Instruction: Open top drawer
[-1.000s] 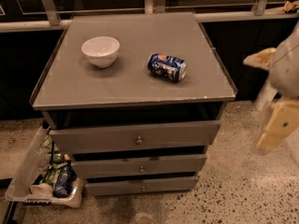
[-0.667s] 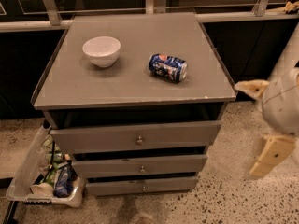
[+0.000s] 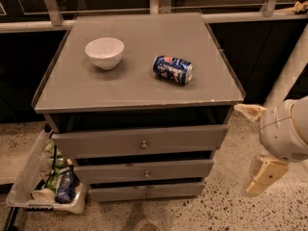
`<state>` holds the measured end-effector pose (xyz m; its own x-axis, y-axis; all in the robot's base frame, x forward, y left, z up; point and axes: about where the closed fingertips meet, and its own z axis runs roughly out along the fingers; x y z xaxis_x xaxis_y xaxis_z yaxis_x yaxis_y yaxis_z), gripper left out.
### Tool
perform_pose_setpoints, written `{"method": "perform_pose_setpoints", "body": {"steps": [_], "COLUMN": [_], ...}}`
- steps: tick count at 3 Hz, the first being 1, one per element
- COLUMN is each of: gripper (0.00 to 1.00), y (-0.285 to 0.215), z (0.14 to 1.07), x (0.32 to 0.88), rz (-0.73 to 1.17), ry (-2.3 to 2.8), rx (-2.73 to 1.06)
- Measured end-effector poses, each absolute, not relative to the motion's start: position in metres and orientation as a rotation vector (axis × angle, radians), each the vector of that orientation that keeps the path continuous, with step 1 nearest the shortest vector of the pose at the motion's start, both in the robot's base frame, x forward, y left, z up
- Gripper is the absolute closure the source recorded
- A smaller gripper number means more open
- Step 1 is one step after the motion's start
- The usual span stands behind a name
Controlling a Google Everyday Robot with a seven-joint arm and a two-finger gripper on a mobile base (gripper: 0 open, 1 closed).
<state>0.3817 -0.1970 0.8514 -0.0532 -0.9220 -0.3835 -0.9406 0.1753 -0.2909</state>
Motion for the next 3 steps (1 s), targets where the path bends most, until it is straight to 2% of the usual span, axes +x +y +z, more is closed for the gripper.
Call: {"method": "perform_pose_setpoints", "body": {"steps": [3], "gripper": [0.0], "y": [-0.178], "z": [0.778], "x": [0.422], "rz": [0.146], "ry": [1.867], "rx": [-1.667]}}
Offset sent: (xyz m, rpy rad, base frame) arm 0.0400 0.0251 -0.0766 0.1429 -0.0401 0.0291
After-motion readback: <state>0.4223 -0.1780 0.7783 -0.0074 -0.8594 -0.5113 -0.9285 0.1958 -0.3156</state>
